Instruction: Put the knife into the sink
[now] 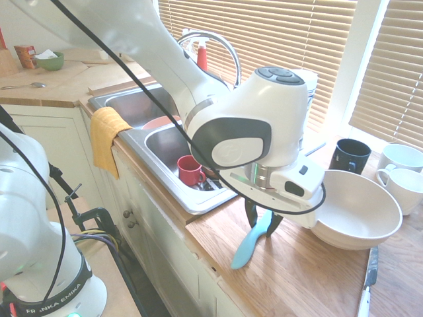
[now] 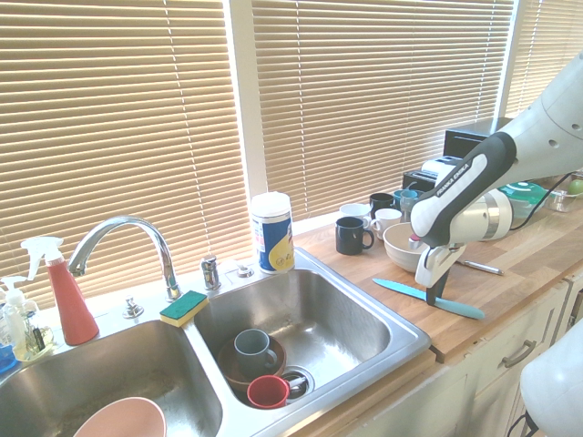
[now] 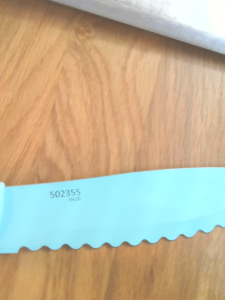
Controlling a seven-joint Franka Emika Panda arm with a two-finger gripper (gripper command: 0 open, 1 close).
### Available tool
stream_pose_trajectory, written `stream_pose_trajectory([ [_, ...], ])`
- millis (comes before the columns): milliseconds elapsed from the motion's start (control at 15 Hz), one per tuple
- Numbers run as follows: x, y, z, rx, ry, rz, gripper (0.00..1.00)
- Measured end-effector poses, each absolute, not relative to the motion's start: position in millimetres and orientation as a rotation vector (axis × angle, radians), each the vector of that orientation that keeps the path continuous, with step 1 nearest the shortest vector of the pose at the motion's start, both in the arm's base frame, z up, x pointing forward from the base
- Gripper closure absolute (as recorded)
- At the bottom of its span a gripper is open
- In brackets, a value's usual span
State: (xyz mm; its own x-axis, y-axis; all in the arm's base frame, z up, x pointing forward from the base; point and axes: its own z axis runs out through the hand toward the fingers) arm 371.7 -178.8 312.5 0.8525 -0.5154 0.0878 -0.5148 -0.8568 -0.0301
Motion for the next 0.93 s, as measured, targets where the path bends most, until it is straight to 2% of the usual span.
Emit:
stream_pose_trajectory([
  [400, 371, -188, 317, -2.984, 0.897, -0.173, 1.0],
  [933, 387, -188, 415, -2.902, 0.891, -0.334, 1.0],
])
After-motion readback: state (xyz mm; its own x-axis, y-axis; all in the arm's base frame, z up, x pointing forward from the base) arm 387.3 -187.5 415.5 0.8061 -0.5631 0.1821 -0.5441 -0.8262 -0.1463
